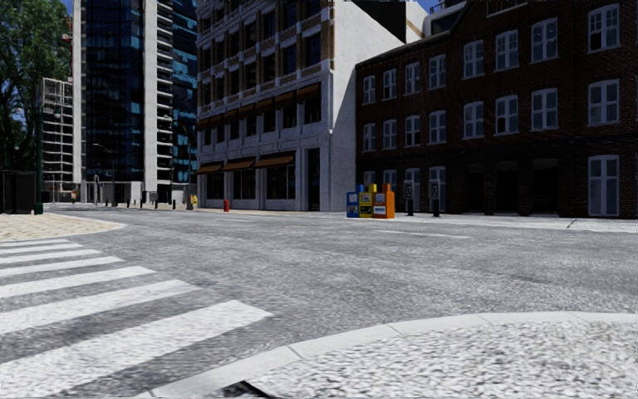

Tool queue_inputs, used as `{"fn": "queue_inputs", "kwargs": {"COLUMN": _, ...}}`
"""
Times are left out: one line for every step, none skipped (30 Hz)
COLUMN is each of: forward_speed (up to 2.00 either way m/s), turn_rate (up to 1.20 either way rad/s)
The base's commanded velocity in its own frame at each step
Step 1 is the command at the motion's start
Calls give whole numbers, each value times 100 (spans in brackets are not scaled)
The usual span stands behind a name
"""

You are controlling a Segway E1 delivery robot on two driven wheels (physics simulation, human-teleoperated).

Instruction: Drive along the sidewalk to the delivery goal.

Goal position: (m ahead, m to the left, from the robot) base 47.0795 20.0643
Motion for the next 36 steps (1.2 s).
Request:
{"fn": "queue_inputs", "kwargs": {"forward_speed": 154, "turn_rate": 68}}
{"fn": "queue_inputs", "kwargs": {"forward_speed": 154, "turn_rate": 68}}
{"fn": "queue_inputs", "kwargs": {"forward_speed": 154, "turn_rate": 68}}
{"fn": "queue_inputs", "kwargs": {"forward_speed": 154, "turn_rate": 68}}
{"fn": "queue_inputs", "kwargs": {"forward_speed": 154, "turn_rate": 68}}
{"fn": "queue_inputs", "kwargs": {"forward_speed": 154, "turn_rate": 68}}
{"fn": "queue_inputs", "kwargs": {"forward_speed": 154, "turn_rate": 68}}
{"fn": "queue_inputs", "kwargs": {"forward_speed": 154, "turn_rate": 68}}
{"fn": "queue_inputs", "kwargs": {"forward_speed": 154, "turn_rate": 68}}
{"fn": "queue_inputs", "kwargs": {"forward_speed": 154, "turn_rate": 68}}
{"fn": "queue_inputs", "kwargs": {"forward_speed": 154, "turn_rate": 68}}
{"fn": "queue_inputs", "kwargs": {"forward_speed": 154, "turn_rate": 76}}
{"fn": "queue_inputs", "kwargs": {"forward_speed": 154, "turn_rate": 80}}
{"fn": "queue_inputs", "kwargs": {"forward_speed": 154, "turn_rate": 81}}
{"fn": "queue_inputs", "kwargs": {"forward_speed": 154, "turn_rate": 82}}
{"fn": "queue_inputs", "kwargs": {"forward_speed": 154, "turn_rate": 82}}
{"fn": "queue_inputs", "kwargs": {"forward_speed": 154, "turn_rate": 82}}
{"fn": "queue_inputs", "kwargs": {"forward_speed": 154, "turn_rate": 82}}
{"fn": "queue_inputs", "kwargs": {"forward_speed": 154, "turn_rate": 82}}
{"fn": "queue_inputs", "kwargs": {"forward_speed": 154, "turn_rate": 82}}
{"fn": "queue_inputs", "kwargs": {"forward_speed": 154, "turn_rate": 82}}
{"fn": "queue_inputs", "kwargs": {"forward_speed": 154, "turn_rate": 82}}
{"fn": "queue_inputs", "kwargs": {"forward_speed": 154, "turn_rate": 82}}
{"fn": "queue_inputs", "kwargs": {"forward_speed": 154, "turn_rate": 82}}
{"fn": "queue_inputs", "kwargs": {"forward_speed": 155, "turn_rate": 82}}
{"fn": "queue_inputs", "kwargs": {"forward_speed": 155, "turn_rate": 82}}
{"fn": "queue_inputs", "kwargs": {"forward_speed": 155, "turn_rate": 82}}
{"fn": "queue_inputs", "kwargs": {"forward_speed": 155, "turn_rate": 82}}
{"fn": "queue_inputs", "kwargs": {"forward_speed": 155, "turn_rate": 82}}
{"fn": "queue_inputs", "kwargs": {"forward_speed": 155, "turn_rate": 82}}
{"fn": "queue_inputs", "kwargs": {"forward_speed": 155, "turn_rate": 82}}
{"fn": "queue_inputs", "kwargs": {"forward_speed": 155, "turn_rate": 82}}
{"fn": "queue_inputs", "kwargs": {"forward_speed": 155, "turn_rate": 82}}
{"fn": "queue_inputs", "kwargs": {"forward_speed": 155, "turn_rate": 82}}
{"fn": "queue_inputs", "kwargs": {"forward_speed": 155, "turn_rate": 82}}
{"fn": "queue_inputs", "kwargs": {"forward_speed": 155, "turn_rate": 78}}
